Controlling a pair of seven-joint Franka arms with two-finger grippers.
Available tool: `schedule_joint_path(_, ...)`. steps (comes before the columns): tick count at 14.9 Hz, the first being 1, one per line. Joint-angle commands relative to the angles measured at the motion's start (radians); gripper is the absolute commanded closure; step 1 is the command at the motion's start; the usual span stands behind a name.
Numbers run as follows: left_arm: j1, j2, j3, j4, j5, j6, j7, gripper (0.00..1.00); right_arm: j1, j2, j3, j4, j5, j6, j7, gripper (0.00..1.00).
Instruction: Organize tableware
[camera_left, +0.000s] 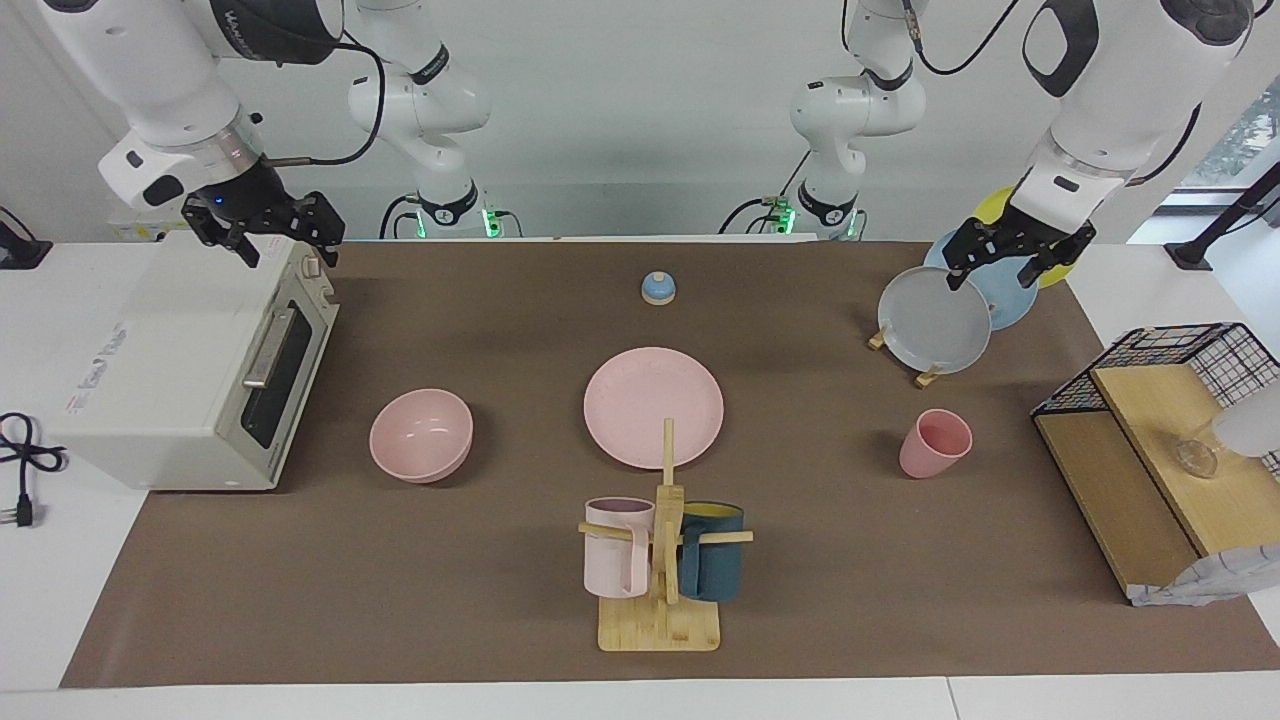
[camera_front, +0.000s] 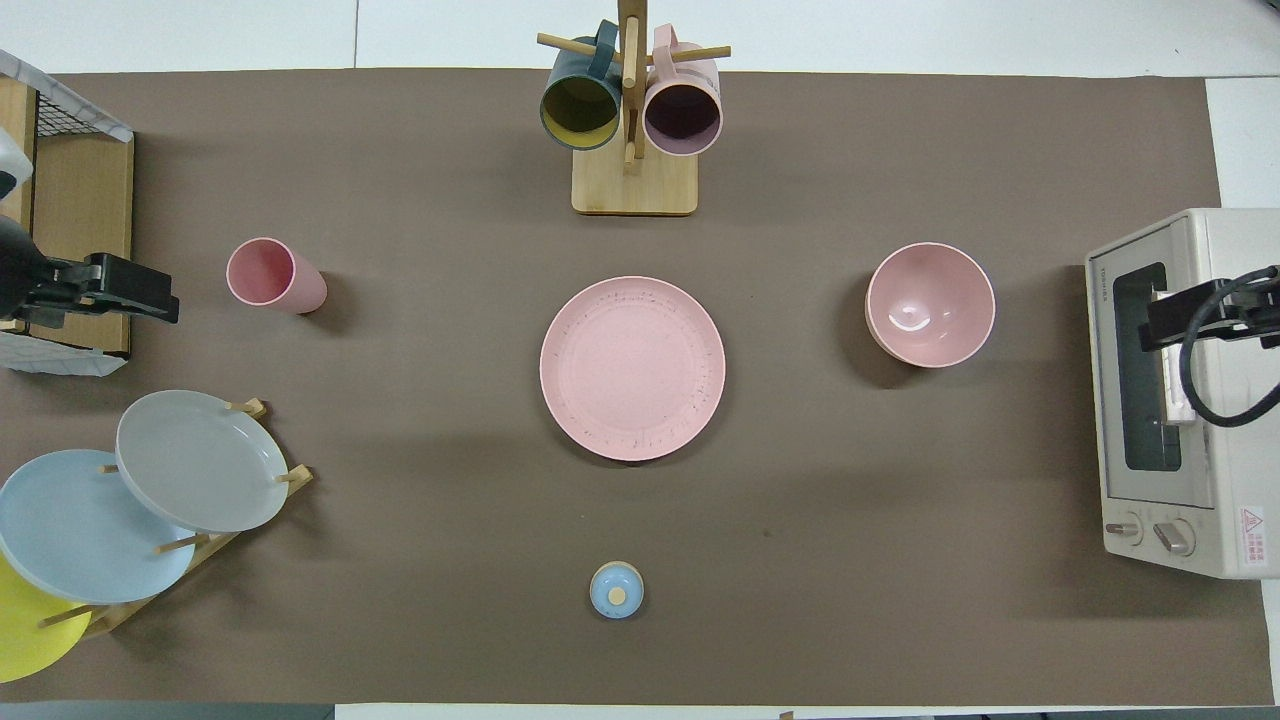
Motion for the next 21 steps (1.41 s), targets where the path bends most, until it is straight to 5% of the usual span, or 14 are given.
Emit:
schedule_joint_path(1, 0.006, -0.009, -0.004, 0.000, -0.001, -0.004, -0.004, 0.00, 0.001, -0.013, -0.003, -0.009, -0.002, 0.007, -0.016, 0.00)
schedule_joint_path(7, 0.006, -0.009, -0.004, 0.000, -0.001, -0.004, -0.004, 0.00, 0.004, -0.024, 0.001, -0.027, 0.045, 0.021, -0.029, 0.00)
schedule_joint_path(11, 0.006, -0.009, -0.004, 0.000, -0.001, -0.004, -0.004, 0.00, 0.171, -0.042, 0.003, -0.234, 0.070, 0.362, 0.029, 0.00)
schedule_joint_path(15, 0.006, -0.009, -0.004, 0.000, -0.001, -0.006, -0.004, 0.00, 0.244, 0.133, 0.003, -0.297, 0.057, 0.560, 0.110, 0.00)
schedule_joint_path(21, 0.005, -0.015, -0.004, -0.010, -0.001, 0.005, -0.011, 0.00, 0.271, 0.225, 0.003, -0.439, 0.056, 0.828, 0.133, 0.00)
